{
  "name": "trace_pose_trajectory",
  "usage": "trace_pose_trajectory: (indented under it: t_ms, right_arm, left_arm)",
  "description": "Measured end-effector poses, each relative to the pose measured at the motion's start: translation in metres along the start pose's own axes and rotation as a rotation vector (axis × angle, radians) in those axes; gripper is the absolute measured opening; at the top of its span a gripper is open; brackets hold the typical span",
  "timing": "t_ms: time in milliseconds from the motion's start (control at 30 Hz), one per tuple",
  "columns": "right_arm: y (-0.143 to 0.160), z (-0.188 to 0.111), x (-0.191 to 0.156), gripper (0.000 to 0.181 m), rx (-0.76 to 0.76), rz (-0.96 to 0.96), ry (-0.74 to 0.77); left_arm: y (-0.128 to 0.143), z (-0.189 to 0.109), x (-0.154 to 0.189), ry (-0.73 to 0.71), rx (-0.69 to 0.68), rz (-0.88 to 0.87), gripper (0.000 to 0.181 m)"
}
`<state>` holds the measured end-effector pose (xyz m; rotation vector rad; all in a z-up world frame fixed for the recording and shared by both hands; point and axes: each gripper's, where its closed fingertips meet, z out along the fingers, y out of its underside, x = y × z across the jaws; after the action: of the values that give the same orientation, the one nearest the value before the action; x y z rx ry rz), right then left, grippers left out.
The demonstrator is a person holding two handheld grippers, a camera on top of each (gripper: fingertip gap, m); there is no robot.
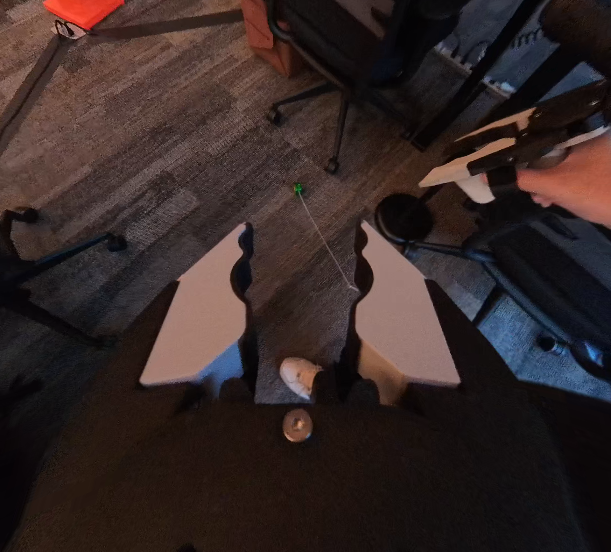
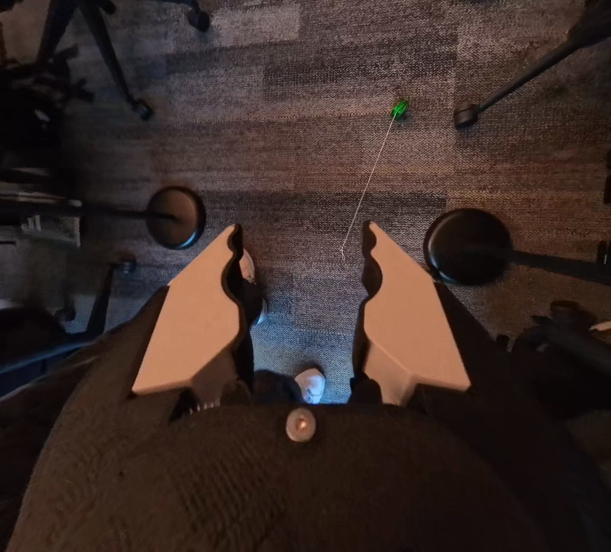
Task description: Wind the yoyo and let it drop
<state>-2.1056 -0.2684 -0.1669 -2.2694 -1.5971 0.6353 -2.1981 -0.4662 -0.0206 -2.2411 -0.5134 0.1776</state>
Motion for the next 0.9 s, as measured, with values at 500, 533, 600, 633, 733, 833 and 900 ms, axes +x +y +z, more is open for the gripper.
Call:
trace_pose_trajectory:
  t_ms: [500,533,600,633,733,833,900]
  right_arm:
    - [-0.146,0.315,0.135,0.078,-0.170,0.202,0.069]
    - [-0.144,0.342,0.146,0.078,-0.202,0.204,0.079]
    - [-0.136,0.396,0.164,0.078,-0.258,0.225,0.099]
    - [-0.131,0.424,0.173,0.078,-0.272,0.251,0.104]
    - [-0.104,0.510,0.200,0.076,-0.329,0.324,0.132]
    - [-0.069,0.594,0.234,0.074,-0.383,0.349,0.186]
    - [-0.049,0.644,0.256,0.074,-0.405,0.382,0.214]
  left_arm:
    - [-0.158,0.337,-0.224,-0.036,-0.043,0.136,0.066]
    - [-0.160,0.359,-0.238,-0.041,-0.029,0.117,0.066]
    - [-0.155,0.401,-0.265,-0.041,-0.018,0.069,0.065]
    - [-0.149,0.421,-0.277,-0.033,-0.018,0.041,0.065]
    - [-0.119,0.469,-0.318,-0.030,-0.027,-0.033,0.066]
    - [-0.075,0.505,-0.358,-0.052,-0.022,-0.080,0.065]
    - [-0.038,0.525,-0.381,-0.075,-0.027,-0.090,0.064]
